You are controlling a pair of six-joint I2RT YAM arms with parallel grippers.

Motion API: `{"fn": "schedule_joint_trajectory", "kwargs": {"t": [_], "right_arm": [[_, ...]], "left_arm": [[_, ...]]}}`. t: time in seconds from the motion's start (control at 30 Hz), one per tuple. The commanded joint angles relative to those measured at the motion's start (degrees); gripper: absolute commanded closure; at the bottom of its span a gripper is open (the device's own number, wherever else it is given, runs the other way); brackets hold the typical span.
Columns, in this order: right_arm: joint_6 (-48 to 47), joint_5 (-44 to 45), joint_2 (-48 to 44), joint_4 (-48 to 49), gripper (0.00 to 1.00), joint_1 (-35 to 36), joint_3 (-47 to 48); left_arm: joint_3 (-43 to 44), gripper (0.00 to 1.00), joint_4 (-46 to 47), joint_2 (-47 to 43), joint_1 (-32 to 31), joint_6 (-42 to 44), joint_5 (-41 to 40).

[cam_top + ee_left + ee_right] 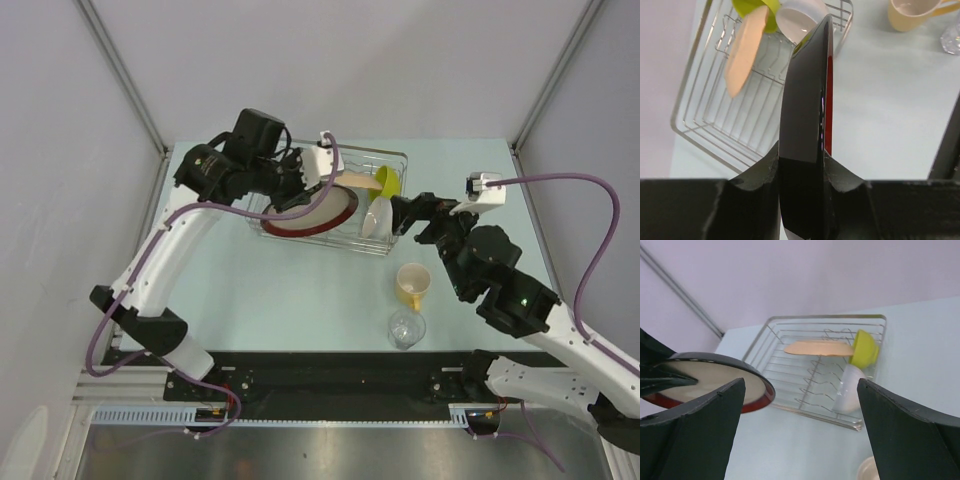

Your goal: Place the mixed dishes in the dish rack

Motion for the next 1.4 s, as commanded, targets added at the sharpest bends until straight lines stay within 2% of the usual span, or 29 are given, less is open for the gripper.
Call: {"fn": "schedule_joint_trajectory", "kwargs": {"t": [0.0,0.2,0.33,0.57,0.97,1.13,1.37], "right_arm": [[3.9,-1.8,-1.7,-5.0,0.0,-6.2,0.0],[5.9,-9.7,-4.2,-7.8,0.0,-15.5,-2.1],[8.3,-18.7,-4.8,-8.6,0.0,-25.7,-4.3],[11.8,-31.0,-3.2,-7.0,0.0,-37.7,-7.6],[12.6,-34.0,-1.1,-4.0,0.0,-39.7,-10.6],[12.8,-34.4,-0.6,-3.5,0.0,-39.7,-11.2],[12.9,-35.2,-0.3,-3.7,0.0,-39.8,-12.0]], "left_arm": [[2.4,1.0,10.9,3.2,-1.5,4.6,-5.7],[1.4,1.0,20.8,8.6,-1.6,9.8,-5.5],[-4.9,1.0,31.1,9.1,-2.1,14.5,-5.2],[-4.8,1.0,34.1,13.6,-3.1,18.0,-4.8],[-9.8,1.0,35.6,14.2,-3.3,18.1,-3.6],[-14.1,1.0,36.1,12.2,-3.4,18.3,-1.6],[-21.6,1.0,39.5,8.1,-3.6,22.9,1.2]]}}
